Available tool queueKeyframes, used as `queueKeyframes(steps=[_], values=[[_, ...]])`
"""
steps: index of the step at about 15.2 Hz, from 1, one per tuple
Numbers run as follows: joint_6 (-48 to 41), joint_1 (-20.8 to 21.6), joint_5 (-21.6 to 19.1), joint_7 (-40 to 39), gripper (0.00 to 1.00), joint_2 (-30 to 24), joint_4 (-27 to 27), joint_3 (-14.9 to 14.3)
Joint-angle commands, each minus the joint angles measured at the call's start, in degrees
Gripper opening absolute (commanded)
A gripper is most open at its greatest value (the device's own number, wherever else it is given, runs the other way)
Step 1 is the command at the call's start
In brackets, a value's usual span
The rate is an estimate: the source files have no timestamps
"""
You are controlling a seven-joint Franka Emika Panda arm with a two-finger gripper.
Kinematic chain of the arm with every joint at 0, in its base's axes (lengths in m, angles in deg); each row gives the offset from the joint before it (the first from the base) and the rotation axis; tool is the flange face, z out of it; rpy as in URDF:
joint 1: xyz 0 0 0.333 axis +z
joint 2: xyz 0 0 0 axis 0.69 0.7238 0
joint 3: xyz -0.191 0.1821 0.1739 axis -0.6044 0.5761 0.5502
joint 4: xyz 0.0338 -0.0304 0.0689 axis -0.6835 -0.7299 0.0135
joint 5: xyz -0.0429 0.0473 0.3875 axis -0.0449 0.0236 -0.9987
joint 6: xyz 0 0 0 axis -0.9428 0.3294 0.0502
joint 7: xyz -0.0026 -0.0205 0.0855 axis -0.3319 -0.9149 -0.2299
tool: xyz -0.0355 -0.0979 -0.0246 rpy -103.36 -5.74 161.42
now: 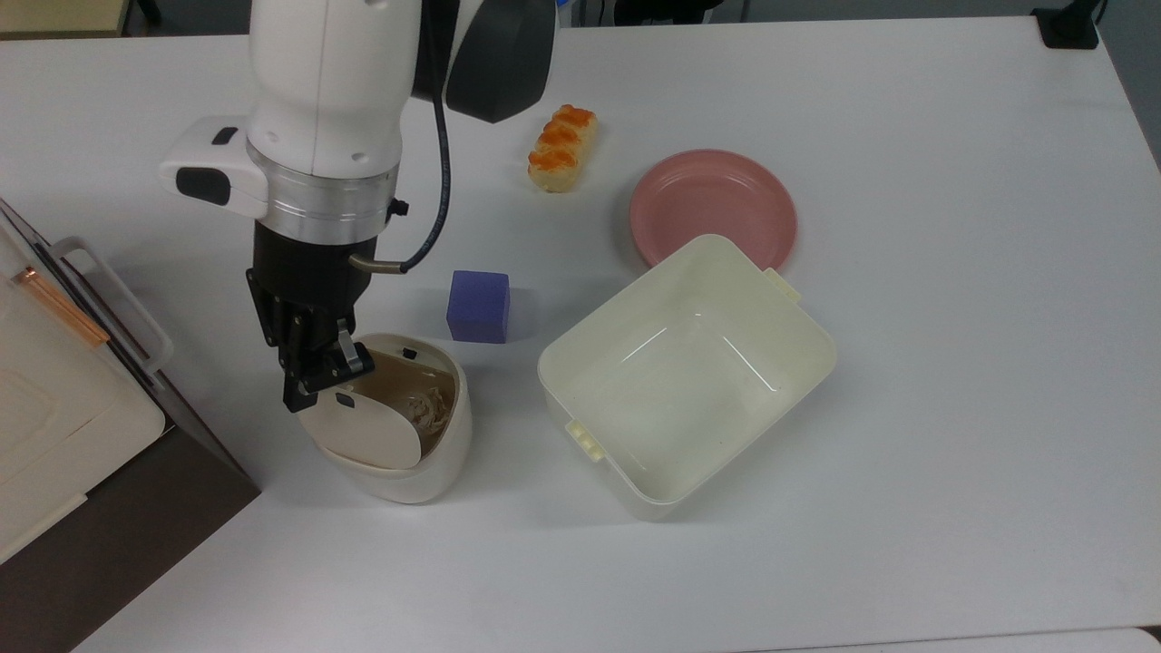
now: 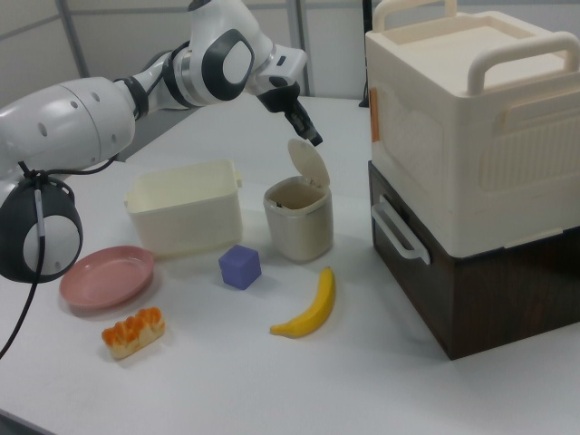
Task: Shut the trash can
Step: 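Lower the gripper onto the raised lid and push it over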
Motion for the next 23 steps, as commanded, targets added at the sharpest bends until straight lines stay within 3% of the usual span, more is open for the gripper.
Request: queueKeyframes(steps=[1,8,14,23], values=[[-0.33,1.33,1.42,-0.94,0.00,-1.76,-3.46,-0.07],[-0.42,2.74,1.43,-3.48,0.00,-4.04,-6.27,-0.07],[-0.33,3.88,1.51,-7.00,0.00,-8.53,-13.56,-0.07],[0.02,4.14,4.76,-7.53,0.00,-10.72,-18.74,-0.07]])
